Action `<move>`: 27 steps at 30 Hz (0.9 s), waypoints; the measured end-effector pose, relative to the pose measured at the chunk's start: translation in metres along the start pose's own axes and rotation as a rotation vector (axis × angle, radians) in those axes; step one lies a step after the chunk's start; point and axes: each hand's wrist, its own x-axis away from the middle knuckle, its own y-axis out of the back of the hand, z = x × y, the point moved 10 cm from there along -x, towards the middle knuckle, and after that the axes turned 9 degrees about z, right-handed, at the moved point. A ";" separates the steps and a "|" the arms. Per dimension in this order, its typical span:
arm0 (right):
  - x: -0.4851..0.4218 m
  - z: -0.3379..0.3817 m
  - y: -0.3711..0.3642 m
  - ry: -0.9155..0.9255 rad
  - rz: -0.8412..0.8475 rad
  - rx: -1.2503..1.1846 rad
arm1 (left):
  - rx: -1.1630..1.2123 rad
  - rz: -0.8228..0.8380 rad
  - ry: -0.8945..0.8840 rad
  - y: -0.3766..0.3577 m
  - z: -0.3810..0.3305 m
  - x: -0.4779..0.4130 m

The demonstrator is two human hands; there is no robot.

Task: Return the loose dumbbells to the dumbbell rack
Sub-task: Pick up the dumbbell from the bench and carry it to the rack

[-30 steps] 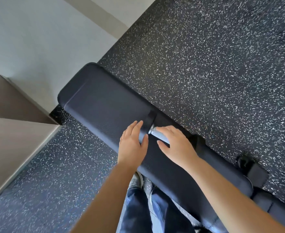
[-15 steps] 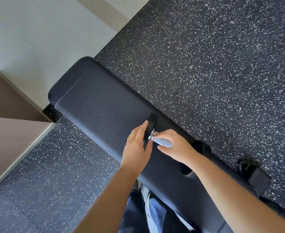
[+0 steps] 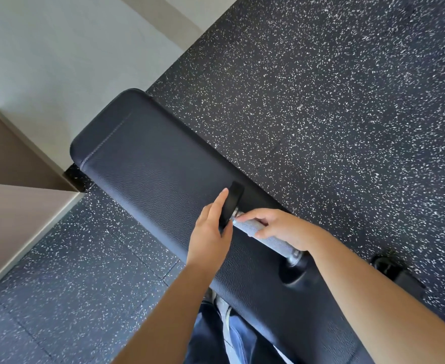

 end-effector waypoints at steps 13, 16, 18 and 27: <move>0.020 0.000 -0.043 -0.053 -0.066 -0.033 | 0.071 0.045 -0.016 0.003 0.005 0.007; 0.045 0.006 -0.064 -0.051 -0.080 -0.085 | 0.073 0.108 -0.051 0.008 -0.007 0.016; 0.063 0.013 -0.077 -0.039 -0.096 -0.108 | 0.067 0.138 -0.079 0.013 -0.022 0.027; 0.163 0.098 -0.090 0.134 -0.195 -0.084 | 0.045 0.235 -0.385 0.072 -0.155 0.071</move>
